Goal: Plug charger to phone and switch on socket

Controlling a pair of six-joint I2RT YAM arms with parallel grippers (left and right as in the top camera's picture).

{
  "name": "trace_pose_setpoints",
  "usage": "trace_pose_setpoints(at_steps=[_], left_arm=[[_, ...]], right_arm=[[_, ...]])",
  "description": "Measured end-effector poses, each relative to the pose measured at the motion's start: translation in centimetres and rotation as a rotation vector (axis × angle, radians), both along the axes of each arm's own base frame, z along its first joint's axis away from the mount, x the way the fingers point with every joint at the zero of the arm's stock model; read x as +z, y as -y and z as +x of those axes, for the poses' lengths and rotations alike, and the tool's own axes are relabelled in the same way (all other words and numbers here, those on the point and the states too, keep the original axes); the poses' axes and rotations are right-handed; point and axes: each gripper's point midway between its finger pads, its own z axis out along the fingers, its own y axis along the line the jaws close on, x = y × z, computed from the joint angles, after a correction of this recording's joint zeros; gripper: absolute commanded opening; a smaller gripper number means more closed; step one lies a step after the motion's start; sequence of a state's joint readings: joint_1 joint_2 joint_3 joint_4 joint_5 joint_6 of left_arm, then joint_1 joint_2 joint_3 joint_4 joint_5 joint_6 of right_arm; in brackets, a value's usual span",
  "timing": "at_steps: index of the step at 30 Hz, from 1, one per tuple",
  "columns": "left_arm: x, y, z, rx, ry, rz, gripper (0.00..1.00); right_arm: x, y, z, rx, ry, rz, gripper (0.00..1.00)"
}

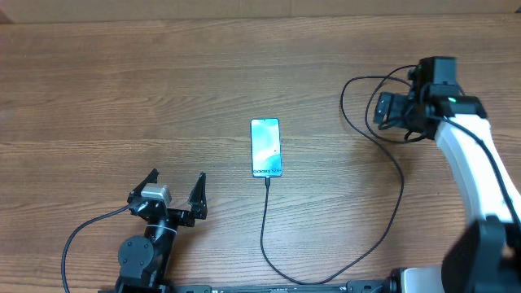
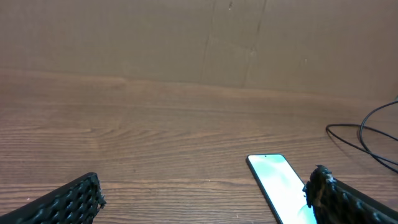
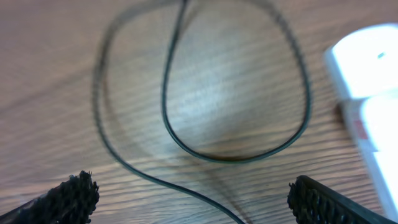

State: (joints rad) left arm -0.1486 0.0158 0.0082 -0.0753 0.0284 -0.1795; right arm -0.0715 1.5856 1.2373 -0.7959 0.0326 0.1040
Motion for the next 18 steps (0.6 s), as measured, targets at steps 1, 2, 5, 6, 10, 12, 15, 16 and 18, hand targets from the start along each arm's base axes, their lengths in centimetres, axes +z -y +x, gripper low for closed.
trace_pose_setpoints(at_steps=[1,2,5,6,10,12,15,16,18], left_arm=[[0.0,0.0,0.0,0.0,0.0,0.0,1.0],[0.0,0.0,0.0,0.0,0.0,0.0,1.0],[0.0,0.0,0.0,0.0,0.0,0.0,1.0],[0.0,0.0,0.0,0.0,0.0,0.0,1.0],[0.0,0.0,0.0,0.0,0.0,0.0,1.0],[0.0,0.0,0.0,0.0,0.0,0.0,1.0],[0.0,0.0,0.0,0.0,0.0,0.0,1.0],[0.0,0.0,0.0,0.0,0.0,0.0,1.0],[0.0,0.0,0.0,0.0,0.0,0.0,1.0]], right_arm=[[1.3,0.0,-0.1,0.001,0.035,-0.002,1.0],[2.4,0.0,-0.2,0.0,0.065,-0.005,1.0],[5.0,0.0,-0.6,0.0,0.137,-0.009,1.0],[5.3,-0.1,-0.6,0.0,0.147,-0.01,1.0],[5.6,-0.1,-0.7,0.0,0.151,-0.011,1.0],[5.6,-0.1,-0.7,0.0,0.152,-0.01,1.0],[5.6,-0.1,-0.7,0.0,0.151,-0.011,1.0],[5.6,-0.1,-0.7,0.0,0.152,-0.011,1.0],[5.5,-0.1,-0.8,0.0,0.149,-0.01,1.0]])
